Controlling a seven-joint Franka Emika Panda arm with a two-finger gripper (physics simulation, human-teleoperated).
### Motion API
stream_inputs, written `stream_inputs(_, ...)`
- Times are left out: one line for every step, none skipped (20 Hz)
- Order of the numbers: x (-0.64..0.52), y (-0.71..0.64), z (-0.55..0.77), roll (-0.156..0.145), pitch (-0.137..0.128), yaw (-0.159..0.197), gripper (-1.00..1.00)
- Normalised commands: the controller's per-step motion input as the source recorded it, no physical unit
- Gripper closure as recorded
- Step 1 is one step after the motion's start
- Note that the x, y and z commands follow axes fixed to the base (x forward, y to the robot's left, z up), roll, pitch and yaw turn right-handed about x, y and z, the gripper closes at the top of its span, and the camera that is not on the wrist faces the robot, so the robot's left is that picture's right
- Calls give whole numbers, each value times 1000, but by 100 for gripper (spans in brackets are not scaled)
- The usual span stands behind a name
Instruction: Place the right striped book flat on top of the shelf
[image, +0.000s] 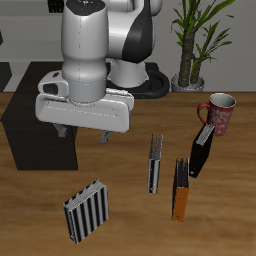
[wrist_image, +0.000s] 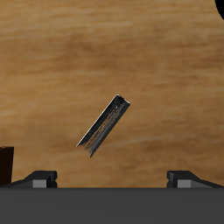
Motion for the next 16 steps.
stream_inputs(142,58,-342,21,-12,-49,-100)
stream_inputs(273,65,-494,-4,-33,-145,-100)
stream_inputs(177,89,-414,18,-2,-46,-100)
stream_inputs(74,8,-189,-22,-14,-65,-100)
stream_inputs(122,182,-520,52,-1,-132,-100)
stream_inputs(80,116,-344,2,-56,-55,-100)
stream_inputs(131,40,-297,-19,-50,-64,-100)
stream_inputs(104,28,-312,-5,28,-156,-100)
stream_inputs(70,63,-256,41,-64,-37,-100)
stream_inputs(-8,59,-10,0,0,0,-100)
stream_inputs(135,-152,-246,-67,-19,-140,-100)
stream_inputs(115,62,-282,6,-2,-58,-100)
stream_inputs(122,37,-297,6,4,22,-100)
stream_inputs(89,-20,-237,-14,-29,-53,-100)
stream_inputs(270,-189,-482,-60,38,-175,-100)
stream_inputs(10,97,4,0,0,0,-100)
